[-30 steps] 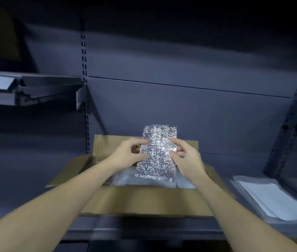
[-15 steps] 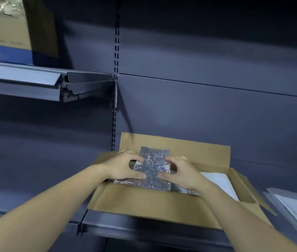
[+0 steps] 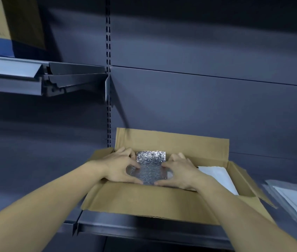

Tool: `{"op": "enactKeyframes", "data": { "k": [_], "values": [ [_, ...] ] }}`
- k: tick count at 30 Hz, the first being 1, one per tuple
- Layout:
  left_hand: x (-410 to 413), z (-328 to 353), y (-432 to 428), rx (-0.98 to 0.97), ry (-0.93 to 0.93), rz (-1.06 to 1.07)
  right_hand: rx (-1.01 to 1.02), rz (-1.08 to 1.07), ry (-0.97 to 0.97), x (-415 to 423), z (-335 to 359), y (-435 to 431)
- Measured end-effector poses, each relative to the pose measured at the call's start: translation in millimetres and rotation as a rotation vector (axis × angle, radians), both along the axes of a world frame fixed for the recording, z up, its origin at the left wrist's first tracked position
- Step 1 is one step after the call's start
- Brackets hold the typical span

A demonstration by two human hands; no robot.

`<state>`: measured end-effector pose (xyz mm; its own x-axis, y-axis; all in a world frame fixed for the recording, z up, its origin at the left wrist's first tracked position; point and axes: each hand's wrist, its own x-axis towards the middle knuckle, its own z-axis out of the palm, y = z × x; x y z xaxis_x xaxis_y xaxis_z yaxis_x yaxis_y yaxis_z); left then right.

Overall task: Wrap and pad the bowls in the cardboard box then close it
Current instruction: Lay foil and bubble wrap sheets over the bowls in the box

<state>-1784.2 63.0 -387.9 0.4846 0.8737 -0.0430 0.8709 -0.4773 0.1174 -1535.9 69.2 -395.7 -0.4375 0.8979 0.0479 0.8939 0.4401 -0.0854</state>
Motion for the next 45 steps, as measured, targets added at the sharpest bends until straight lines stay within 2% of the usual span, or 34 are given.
{"op": "enactKeyframes", "data": {
  "k": [7, 10, 14, 18, 22, 29, 39, 45],
  "values": [
    [10.8, 0.5, 16.2, 0.033, 0.181, -0.139, -0.047, 0.05, -0.163, 1.3, -7.3, 8.9],
    [18.3, -2.6, 18.5, 0.045, 0.146, -0.157, -0.006, 0.072, -0.186, -1.7, -11.1, 11.6],
    [17.2, 1.4, 16.7, -0.071, 0.07, -0.126, -0.041, 0.066, -0.204, -2.4, -10.8, 12.5],
    [16.4, 1.6, 13.7, -0.132, 0.064, -0.092, -0.061, 0.045, -0.114, -4.4, -1.9, 9.3],
    [17.5, 2.2, 15.4, -0.13, 0.122, -0.059, -0.088, 0.112, -0.064, -17.1, 3.5, 8.8],
    [24.8, 2.5, 25.5, -0.203, 0.321, -0.007, -0.215, 0.112, 0.01, -29.1, -4.4, 19.0],
    [21.3, -5.3, 34.8, -0.239, 0.286, 0.01, -0.303, 0.06, -0.046, -26.8, -14.3, 32.6],
    [17.4, -9.5, 32.3, -0.214, 0.21, -0.001, -0.256, 0.074, -0.022, -24.4, -11.7, 27.2]
  ]
}}
